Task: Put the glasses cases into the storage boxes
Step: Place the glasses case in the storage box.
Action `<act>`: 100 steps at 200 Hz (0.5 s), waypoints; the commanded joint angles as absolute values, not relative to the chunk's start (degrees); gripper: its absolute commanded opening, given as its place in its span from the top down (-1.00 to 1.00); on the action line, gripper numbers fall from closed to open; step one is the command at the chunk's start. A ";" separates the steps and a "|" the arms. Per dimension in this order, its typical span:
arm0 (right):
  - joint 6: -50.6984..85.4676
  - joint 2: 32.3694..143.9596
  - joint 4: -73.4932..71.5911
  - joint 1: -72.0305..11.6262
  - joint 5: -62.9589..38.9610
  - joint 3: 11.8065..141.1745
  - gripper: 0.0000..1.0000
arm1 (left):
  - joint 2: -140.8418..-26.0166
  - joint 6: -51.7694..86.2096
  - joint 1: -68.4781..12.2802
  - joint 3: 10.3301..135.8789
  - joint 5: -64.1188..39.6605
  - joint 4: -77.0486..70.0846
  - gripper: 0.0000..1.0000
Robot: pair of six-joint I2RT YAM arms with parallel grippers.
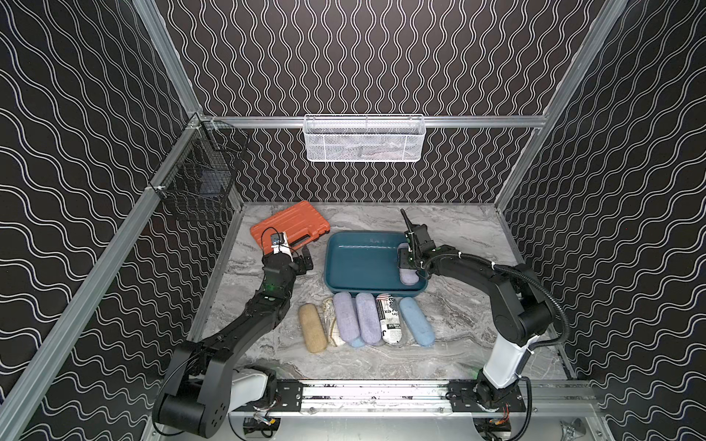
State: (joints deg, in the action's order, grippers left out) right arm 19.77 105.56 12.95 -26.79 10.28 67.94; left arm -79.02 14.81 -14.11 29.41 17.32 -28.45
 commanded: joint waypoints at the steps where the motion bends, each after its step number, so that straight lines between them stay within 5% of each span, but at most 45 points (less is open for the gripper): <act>1: 20.73 106.34 12.30 -26.78 11.89 68.97 -0.25 | -79.51 15.56 -14.15 29.92 16.61 -29.76 -0.98; 100: 21.27 107.61 14.85 -26.71 14.57 71.02 -0.48 | -78.59 17.57 -14.11 31.28 15.82 -26.60 -0.97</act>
State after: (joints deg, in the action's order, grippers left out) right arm 20.38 108.12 13.43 -26.63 12.97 70.59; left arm -79.00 16.38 -14.11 30.72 16.64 -26.68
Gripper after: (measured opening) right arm 0.733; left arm 0.988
